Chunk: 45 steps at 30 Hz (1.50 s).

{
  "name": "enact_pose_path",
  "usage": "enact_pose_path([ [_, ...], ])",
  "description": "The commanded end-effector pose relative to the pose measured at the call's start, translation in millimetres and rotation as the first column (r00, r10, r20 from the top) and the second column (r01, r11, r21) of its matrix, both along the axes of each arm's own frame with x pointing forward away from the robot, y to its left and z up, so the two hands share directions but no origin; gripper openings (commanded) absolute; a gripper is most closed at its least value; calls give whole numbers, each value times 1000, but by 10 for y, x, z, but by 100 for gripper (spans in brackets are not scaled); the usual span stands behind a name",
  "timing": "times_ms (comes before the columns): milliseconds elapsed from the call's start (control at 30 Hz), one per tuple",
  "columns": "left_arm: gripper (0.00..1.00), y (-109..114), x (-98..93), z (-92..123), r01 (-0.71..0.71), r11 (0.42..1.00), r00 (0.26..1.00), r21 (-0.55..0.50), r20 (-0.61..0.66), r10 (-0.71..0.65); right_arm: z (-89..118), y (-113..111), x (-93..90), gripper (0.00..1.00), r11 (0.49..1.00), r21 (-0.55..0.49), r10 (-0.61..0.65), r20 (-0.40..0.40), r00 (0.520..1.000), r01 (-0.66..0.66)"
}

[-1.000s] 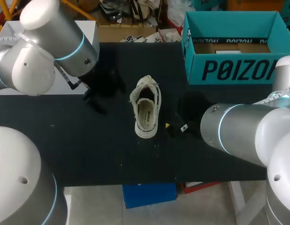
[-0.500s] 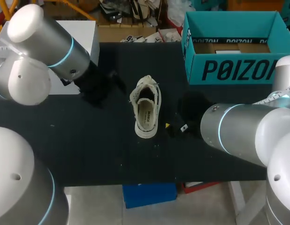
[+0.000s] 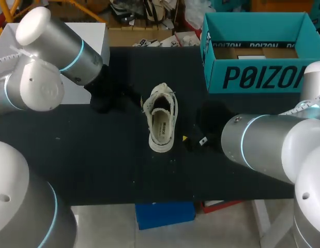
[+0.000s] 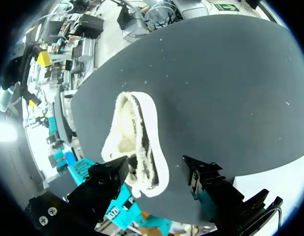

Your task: Take the shoe out of the shoebox, open the shoe tongue, remove and reinsert the insole, then place the shoe into the shoebox

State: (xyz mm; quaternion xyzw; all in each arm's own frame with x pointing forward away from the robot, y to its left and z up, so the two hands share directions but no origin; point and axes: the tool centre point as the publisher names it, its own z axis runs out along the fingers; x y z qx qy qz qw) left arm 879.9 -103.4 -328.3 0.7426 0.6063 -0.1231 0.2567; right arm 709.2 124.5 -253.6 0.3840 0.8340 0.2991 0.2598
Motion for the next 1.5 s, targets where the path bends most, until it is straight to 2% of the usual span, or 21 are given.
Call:
enact_pose_path([
  [33,66,-146,184,-120,564,814,802,139,145,-580,-10,-26,-86,100,1000,6,-1,14,1000,1],
  [133,65,-212,216,-163,562,812,806,157,116,-580,-10,-26,-86,100,1000,6,-1,14,1000,1],
  [167,61,-231,218,-171,553,817,813,165,108,-572,-10,-26,-86,100,1000,6,-1,14,1000,1],
  [200,52,-248,220,-179,542,821,819,180,104,-564,-10,-26,-86,100,1000,6,-1,14,1000,1],
  [267,45,-270,217,-182,519,831,835,199,91,-543,-10,-26,-86,100,1000,6,-1,14,1000,1],
  [333,46,-293,193,-162,463,859,873,216,53,-484,-10,-26,-86,100,1000,6,-1,14,1000,1],
  [533,49,-280,88,-124,376,893,922,248,-8,-386,-10,-26,-86,100,1000,6,-1,14,1000,1],
  [633,59,-309,68,-98,310,919,949,243,-27,-313,-10,-26,-86,100,1000,6,-1,14,1000,1],
  [900,56,-364,43,-78,221,942,975,253,-43,-218,-10,-26,-86,100,1000,6,-1,14,1000,1],
  [1000,57,-351,47,-129,194,943,981,270,-39,-190,-10,-26,-86,100,1000,6,-1,14,1000,1],
  [1333,49,-373,101,-334,86,956,996,279,-29,-81,-10,-26,-86,100,1000,6,-1,14,1000,1],
  [1500,49,-400,161,-429,35,953,999,299,-15,-31,-10,-26,-86,100,1000,6,-1,14,1000,1],
])
